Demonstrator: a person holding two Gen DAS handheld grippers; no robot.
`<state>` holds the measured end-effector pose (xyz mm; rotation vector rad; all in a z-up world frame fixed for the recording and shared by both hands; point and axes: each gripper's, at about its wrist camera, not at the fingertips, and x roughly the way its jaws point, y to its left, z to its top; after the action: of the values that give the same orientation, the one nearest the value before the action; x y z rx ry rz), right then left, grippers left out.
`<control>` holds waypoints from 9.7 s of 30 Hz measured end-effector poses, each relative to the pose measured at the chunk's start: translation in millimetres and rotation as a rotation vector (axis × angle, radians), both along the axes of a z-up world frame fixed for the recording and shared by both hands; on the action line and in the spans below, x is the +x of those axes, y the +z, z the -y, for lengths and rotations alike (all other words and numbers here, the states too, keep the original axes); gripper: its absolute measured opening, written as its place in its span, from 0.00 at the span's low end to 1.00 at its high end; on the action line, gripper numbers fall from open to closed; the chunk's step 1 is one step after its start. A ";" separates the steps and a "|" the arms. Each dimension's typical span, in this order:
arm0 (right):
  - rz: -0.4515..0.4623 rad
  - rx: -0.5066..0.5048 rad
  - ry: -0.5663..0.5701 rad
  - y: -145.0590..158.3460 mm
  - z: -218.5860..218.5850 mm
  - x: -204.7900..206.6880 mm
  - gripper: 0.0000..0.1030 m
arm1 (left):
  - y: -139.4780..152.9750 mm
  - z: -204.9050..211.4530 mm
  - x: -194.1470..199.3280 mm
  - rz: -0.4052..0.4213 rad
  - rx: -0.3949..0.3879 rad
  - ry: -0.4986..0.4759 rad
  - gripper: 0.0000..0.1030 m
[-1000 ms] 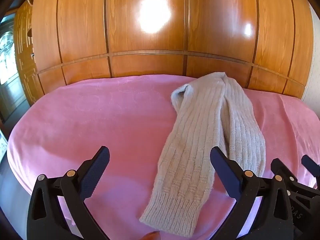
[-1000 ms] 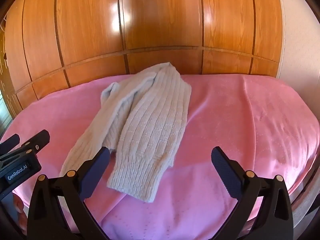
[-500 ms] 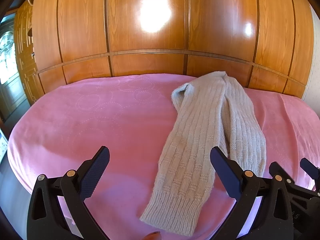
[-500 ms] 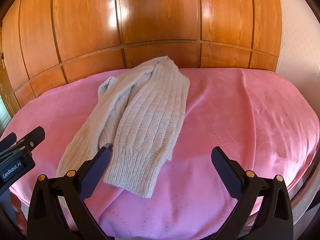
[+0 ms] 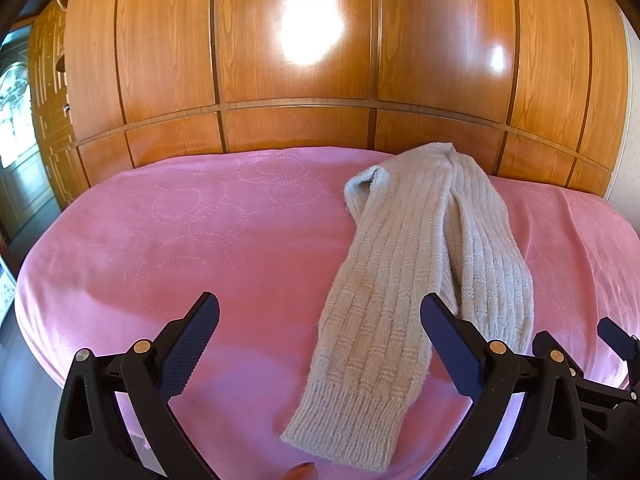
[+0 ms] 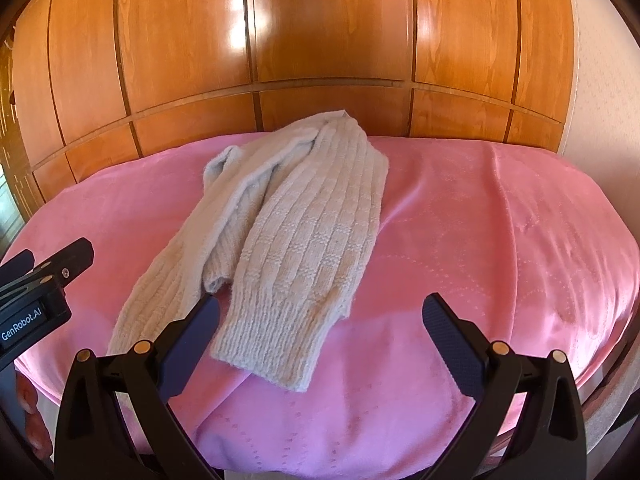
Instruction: Fold small clothes
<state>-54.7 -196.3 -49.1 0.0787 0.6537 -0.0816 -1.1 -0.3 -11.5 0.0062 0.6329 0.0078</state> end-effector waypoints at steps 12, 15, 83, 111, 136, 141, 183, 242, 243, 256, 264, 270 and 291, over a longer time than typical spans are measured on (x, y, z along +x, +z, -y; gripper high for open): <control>-0.005 0.018 0.002 -2.1 2.9 1.5 0.98 | -1.1 -0.3 0.0 -0.004 0.002 -0.001 0.97; -0.004 0.019 0.001 -2.4 2.7 1.7 0.98 | -2.4 -1.8 -0.9 -0.002 0.002 -0.001 0.97; -0.160 -0.090 -0.492 29.0 328.6 205.1 0.20 | 64.3 -213.5 293.0 -0.109 -0.273 0.299 0.13; -0.302 0.451 0.252 -61.5 95.6 152.6 0.10 | -87.6 -13.3 171.9 -0.473 -0.719 -0.317 0.07; -0.026 0.142 0.229 47.1 104.1 42.4 0.09 | -4.5 -147.6 84.4 -0.268 -0.614 -0.208 0.15; -0.112 0.258 0.236 13.4 103.6 56.7 0.68 | -39.5 -139.1 94.4 -0.314 -0.686 -0.148 0.66; -0.357 0.249 0.053 -53.7 156.6 14.0 0.13 | -49.5 -176.1 37.1 -0.380 -0.657 -0.121 0.46; -0.139 0.062 0.456 -52.5 -30.1 212.4 0.74 | -7.2 -262.8 282.2 -0.231 -0.114 0.195 0.05; -0.148 0.073 0.466 -53.0 -34.9 224.1 0.71 | 2.7 -269.9 272.9 -0.221 -0.137 0.182 0.05; -0.200 0.018 0.570 -55.3 -105.3 345.1 0.53 | 84.8 -346.9 171.0 -0.122 -0.451 0.171 0.05; -0.083 0.042 0.472 -18.4 -138.6 436.5 0.53 | 48.0 -406.7 182.6 -0.262 -0.591 0.360 0.05; -0.052 0.008 0.471 -9.0 -145.9 441.3 0.65 | -20.9 -449.4 210.8 -0.419 -0.610 0.570 0.07; -0.209 -0.102 0.485 -73.3 -99.6 219.7 0.96 | -80.0 -447.5 187.0 -0.233 -0.658 0.601 0.69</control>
<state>165.0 -96.6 -122.4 -0.1904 0.8603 0.3486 186.0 447.1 -91.5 -0.8295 0.8266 0.3836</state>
